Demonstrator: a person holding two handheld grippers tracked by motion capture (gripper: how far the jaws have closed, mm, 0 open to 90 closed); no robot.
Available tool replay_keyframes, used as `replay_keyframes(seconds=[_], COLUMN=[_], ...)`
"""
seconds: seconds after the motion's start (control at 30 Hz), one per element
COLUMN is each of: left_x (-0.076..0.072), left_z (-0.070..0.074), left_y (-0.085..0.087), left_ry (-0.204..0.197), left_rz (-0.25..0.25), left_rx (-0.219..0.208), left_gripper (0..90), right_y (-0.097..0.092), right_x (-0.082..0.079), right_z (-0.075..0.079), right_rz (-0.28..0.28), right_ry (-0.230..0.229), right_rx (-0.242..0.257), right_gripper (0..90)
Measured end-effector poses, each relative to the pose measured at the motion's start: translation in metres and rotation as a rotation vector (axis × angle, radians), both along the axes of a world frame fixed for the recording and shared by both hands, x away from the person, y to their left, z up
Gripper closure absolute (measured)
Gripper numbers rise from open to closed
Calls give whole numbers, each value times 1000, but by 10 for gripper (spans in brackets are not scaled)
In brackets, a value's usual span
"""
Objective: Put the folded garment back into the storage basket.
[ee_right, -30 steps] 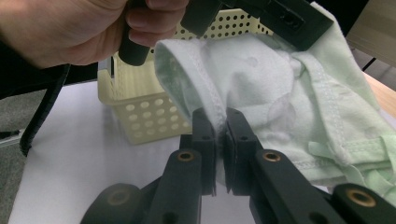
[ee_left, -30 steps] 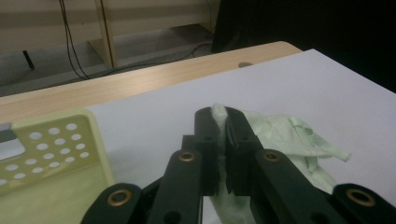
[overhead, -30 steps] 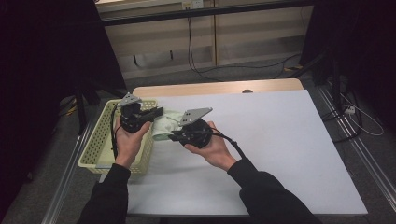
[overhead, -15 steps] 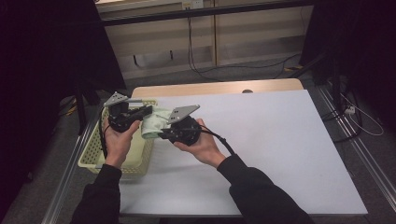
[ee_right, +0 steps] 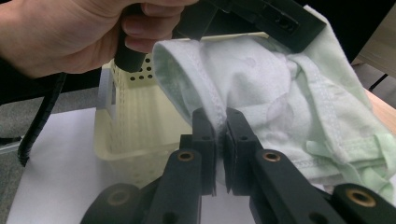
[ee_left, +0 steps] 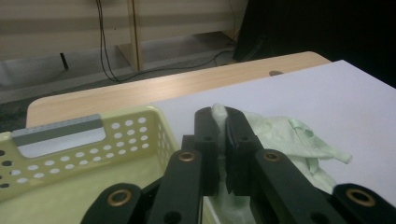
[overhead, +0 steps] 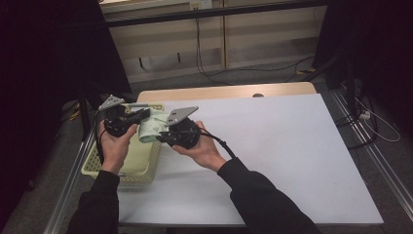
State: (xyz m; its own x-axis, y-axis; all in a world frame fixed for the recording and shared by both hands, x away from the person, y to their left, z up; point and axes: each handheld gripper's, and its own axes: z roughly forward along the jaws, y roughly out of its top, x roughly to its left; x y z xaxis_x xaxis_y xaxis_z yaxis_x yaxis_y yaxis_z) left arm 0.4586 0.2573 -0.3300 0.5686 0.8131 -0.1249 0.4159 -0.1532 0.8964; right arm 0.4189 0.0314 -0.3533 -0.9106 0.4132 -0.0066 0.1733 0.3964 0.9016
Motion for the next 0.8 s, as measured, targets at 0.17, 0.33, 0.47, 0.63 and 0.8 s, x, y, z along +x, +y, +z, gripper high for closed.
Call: replay_keyframes(seconds=[0.17, 0.33, 0.47, 0.63, 0.8], left_x=[2, 4, 5, 6, 6], left_z=[0, 0, 0, 0, 0], left_y=[7, 13, 19, 26, 33], left_ry=[0, -1, 1, 0, -2], left_rz=[17, 32, 43, 57, 66], left_rx=[-3, -10, -10, -8, -9], left_gripper=[851, 851, 851, 851, 851], right_y=[7, 16, 22, 30, 37], right_x=[4, 7, 10, 14, 16], right_z=[1, 3, 3, 3, 4], right_rz=[4, 13, 19, 27, 35], right_ry=[2, 0, 1, 5, 6], right_rx=[-1, -5, -8, -7, -4], right_gripper=[843, 844, 844, 844, 844])
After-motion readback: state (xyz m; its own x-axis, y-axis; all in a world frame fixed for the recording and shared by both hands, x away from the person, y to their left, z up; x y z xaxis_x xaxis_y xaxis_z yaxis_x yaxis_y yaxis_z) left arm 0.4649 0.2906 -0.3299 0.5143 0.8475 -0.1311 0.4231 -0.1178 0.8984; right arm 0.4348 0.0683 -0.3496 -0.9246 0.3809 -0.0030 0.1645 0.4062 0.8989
